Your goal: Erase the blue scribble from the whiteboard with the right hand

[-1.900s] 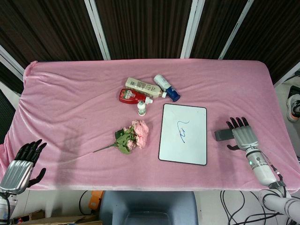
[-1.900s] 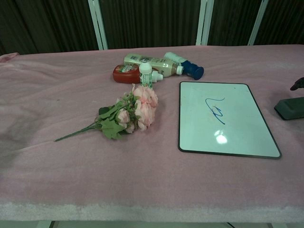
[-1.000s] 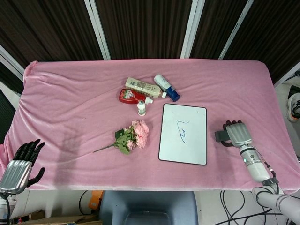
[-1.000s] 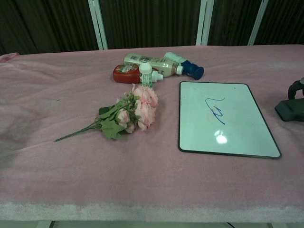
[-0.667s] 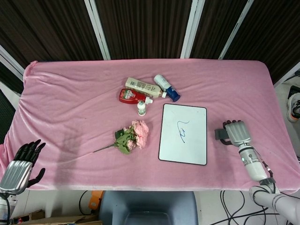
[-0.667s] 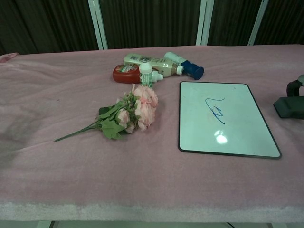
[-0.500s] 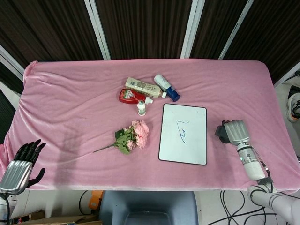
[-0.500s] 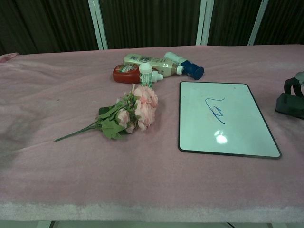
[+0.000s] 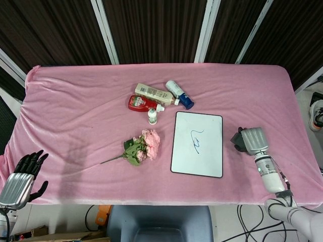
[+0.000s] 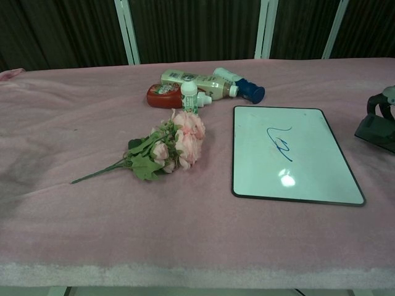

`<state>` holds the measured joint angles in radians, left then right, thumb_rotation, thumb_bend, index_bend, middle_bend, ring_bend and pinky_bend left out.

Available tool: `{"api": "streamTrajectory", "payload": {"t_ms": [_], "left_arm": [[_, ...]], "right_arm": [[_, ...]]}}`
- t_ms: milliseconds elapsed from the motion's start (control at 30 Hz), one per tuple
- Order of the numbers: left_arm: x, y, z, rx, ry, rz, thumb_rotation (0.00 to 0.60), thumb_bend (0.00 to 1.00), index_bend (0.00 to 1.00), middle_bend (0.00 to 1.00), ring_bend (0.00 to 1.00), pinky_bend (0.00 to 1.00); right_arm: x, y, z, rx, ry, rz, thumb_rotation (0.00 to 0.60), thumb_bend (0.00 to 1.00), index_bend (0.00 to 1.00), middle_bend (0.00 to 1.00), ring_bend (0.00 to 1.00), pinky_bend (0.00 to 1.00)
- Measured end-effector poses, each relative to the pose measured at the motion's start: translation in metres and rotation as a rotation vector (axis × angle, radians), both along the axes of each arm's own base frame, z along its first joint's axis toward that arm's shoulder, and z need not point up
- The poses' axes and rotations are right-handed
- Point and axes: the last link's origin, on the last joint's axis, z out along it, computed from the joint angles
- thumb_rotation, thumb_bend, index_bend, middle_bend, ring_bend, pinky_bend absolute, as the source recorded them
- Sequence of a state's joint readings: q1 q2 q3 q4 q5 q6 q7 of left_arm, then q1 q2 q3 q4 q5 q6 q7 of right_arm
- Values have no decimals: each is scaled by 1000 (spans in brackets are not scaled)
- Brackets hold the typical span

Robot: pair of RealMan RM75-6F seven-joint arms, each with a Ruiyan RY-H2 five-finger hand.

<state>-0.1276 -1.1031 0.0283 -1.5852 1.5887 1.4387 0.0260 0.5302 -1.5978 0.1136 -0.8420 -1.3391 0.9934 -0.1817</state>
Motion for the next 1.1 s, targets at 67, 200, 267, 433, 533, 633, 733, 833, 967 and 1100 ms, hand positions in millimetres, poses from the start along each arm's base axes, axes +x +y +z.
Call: {"api": "streamTrajectory", "payload": {"t_ms": [67,200,267,433,533,633,733,833,967,1100], "left_arm": [[0,-1,0,-4,3,-2,600,398,0,0,9,89],[0,1,-1,-6,7,-4,600,399,0,0,10,89],[0,1,-1,-4,8,0,600,399,0,0,10,89],[0,2,-1,-2,9,4,600,398,0,0,10,89],[0,3,-1,-4,10,4,600,398,0,0,10,89],[0,4,-1,-2,10,7,600,399,0,0,10,89],[-1,5,0,4,7,19,600,399,0,0,12,90],[-1,7,0,2,4,22,600,399,0,0,12,90],[-1,7,0,4,0,20,600,400,0,0,12,90],[-1,7,1,7,-2,22,600,398,0,0,12,91]], "right_arm": [[2,-1,0,4,-46,-11,600,384,942,752,758,875],[17,-9,1,18,-144,-18,600,384,942,755,762,878],[28,-14,1,28,-167,-10,600,384,942,755,762,878],[57,-25,-2,59,-156,20,600,384,941,755,762,879],[75,-30,-7,85,-135,29,600,384,941,755,762,879],[90,-34,-13,111,-125,28,600,384,941,755,762,879],[105,-39,-23,146,-90,33,600,384,942,755,762,879],[121,-44,-35,166,-33,33,600,384,941,755,762,878],[141,-48,-53,187,53,27,600,384,941,755,762,878],[166,-47,-78,221,113,35,600,384,941,755,762,877]]}}
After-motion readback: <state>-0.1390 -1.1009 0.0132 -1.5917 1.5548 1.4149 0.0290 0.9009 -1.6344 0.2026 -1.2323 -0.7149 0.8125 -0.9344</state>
